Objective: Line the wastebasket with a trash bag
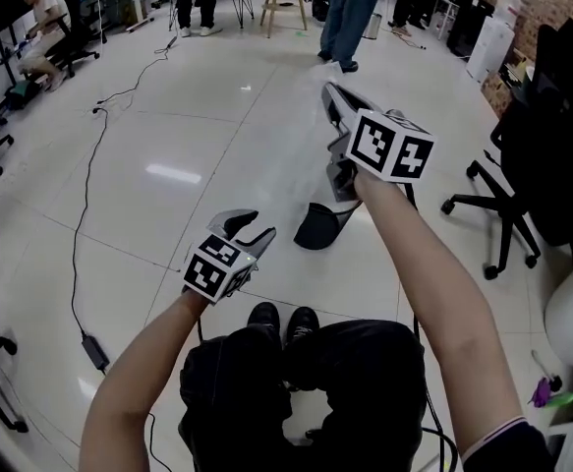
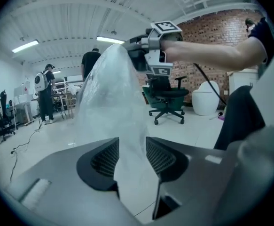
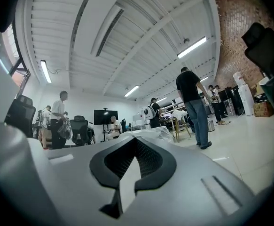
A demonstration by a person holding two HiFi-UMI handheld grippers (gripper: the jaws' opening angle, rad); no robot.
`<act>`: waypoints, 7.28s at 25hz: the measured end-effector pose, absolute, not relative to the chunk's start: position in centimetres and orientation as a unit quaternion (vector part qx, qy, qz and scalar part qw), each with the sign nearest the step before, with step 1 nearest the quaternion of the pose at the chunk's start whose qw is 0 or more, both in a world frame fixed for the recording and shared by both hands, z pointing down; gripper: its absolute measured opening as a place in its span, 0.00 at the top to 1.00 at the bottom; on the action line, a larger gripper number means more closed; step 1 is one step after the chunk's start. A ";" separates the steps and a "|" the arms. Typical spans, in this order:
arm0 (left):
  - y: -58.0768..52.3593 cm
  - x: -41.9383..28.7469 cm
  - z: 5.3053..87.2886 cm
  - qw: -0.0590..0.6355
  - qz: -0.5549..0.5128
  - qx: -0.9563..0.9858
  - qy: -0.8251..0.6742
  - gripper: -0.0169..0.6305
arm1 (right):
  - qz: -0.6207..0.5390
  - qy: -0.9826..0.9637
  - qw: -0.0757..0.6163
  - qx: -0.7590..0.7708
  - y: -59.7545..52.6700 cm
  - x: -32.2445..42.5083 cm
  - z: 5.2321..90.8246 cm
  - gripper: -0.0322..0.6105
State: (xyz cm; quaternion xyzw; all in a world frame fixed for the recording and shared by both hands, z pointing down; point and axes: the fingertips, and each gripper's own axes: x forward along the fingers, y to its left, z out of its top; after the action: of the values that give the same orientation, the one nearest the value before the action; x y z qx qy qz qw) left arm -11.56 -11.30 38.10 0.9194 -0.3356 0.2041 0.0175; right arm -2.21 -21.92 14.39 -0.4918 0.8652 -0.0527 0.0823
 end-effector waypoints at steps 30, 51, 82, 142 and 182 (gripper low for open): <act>-19.4 3.7 36.8 -0.007 0.163 0.905 -0.394 0.95 | -0.036 0.831 0.122 -0.541 -19.1 13.8 8.7 0.95; -19.9 -3.7 27.8 -0.038 0.232 0.902 -0.363 0.95 | -0.133 0.813 0.015 -0.567 -17.5 18.4 20.3 0.95; -29.7 -3.0 31.8 0.026 0.245 0.892 -0.379 0.95 | -0.164 0.844 -0.048 -0.508 -27.7 18.4 25.8 0.95; -37.5 -6.2 46.4 0.118 0.348 0.847 -0.383 0.93 | -0.270 0.839 -0.081 -0.466 -40.8 16.7 42.1 0.95; -33.6 -5.6 43.1 0.130 0.297 0.868 -0.375 0.70 | -0.271 0.853 -0.124 -0.429 -37.1 16.1 40.6 0.65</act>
State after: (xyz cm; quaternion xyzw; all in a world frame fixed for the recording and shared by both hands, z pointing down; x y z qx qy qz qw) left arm -5.62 -33.57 43.13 0.8683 -0.3752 0.2972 0.1297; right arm 16.14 -37.11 40.62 -0.4287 0.8528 -0.2712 -0.1243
